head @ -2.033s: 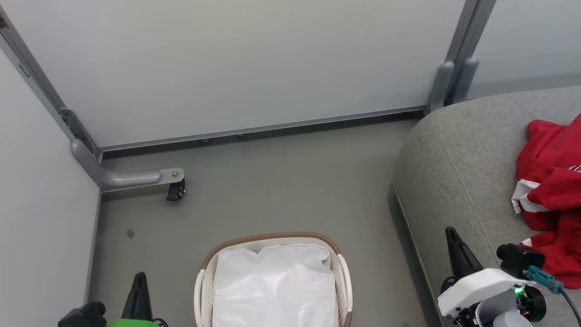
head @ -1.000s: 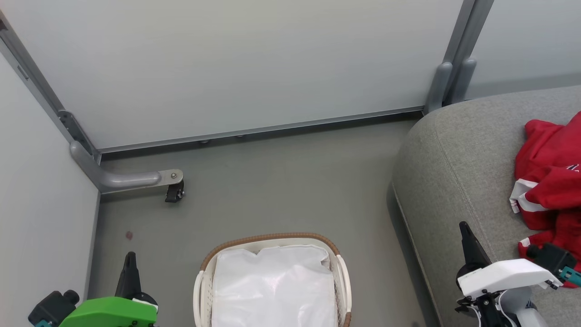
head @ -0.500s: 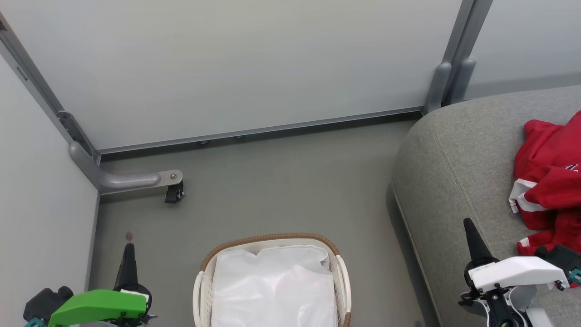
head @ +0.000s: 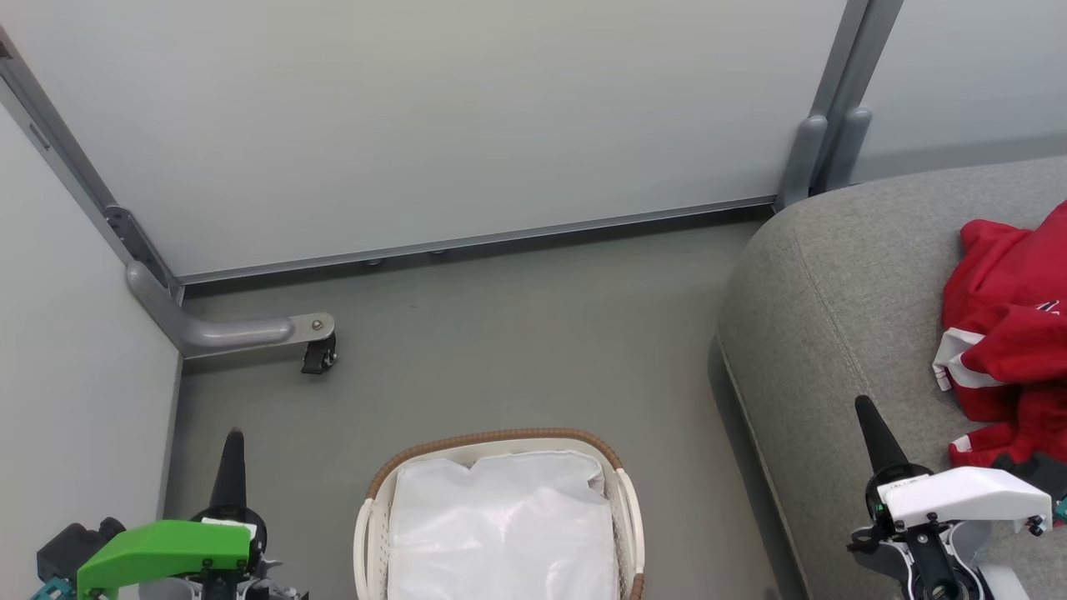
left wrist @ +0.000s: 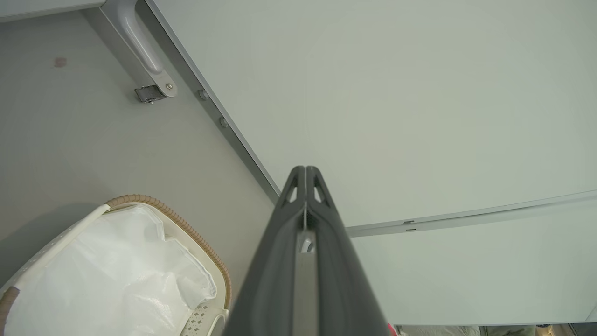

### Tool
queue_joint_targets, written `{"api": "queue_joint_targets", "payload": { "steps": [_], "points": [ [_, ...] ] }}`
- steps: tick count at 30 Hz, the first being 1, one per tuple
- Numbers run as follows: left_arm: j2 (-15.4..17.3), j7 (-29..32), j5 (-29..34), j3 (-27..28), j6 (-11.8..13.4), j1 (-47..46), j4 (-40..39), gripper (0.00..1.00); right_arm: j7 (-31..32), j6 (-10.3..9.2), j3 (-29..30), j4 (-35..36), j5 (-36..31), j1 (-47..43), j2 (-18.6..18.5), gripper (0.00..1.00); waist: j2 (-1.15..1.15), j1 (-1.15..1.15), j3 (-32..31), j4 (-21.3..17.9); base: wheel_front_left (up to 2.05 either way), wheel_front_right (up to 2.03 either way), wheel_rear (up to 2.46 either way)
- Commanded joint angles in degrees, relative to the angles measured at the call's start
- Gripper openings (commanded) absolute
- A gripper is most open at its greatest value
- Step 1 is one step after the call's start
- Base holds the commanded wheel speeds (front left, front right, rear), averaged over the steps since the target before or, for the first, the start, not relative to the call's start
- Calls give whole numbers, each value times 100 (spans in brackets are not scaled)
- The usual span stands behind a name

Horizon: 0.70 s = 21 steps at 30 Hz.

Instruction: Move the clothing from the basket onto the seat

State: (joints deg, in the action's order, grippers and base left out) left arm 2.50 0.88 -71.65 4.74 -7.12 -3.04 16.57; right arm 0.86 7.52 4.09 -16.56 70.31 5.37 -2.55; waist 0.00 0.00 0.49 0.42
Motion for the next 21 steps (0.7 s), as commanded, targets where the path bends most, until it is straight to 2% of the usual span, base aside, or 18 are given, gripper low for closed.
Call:
{"api": "queue_joint_targets", "payload": {
  "steps": [1, 21],
  "points": [
    [45, 34, -148, 26, -29, -133, -74, 0, 40, -3, 32, 72, 152, 100, -35, 0, 0, 0, -1, -1, 0, 0, 0],
    [50, 296, -1057, 108, -44, -250, -164, 0, 298, -2, 139, 168, 1132, 105, -41, 0, 0, 0, -14, -18, 0, 0, 0]
  ]
}}
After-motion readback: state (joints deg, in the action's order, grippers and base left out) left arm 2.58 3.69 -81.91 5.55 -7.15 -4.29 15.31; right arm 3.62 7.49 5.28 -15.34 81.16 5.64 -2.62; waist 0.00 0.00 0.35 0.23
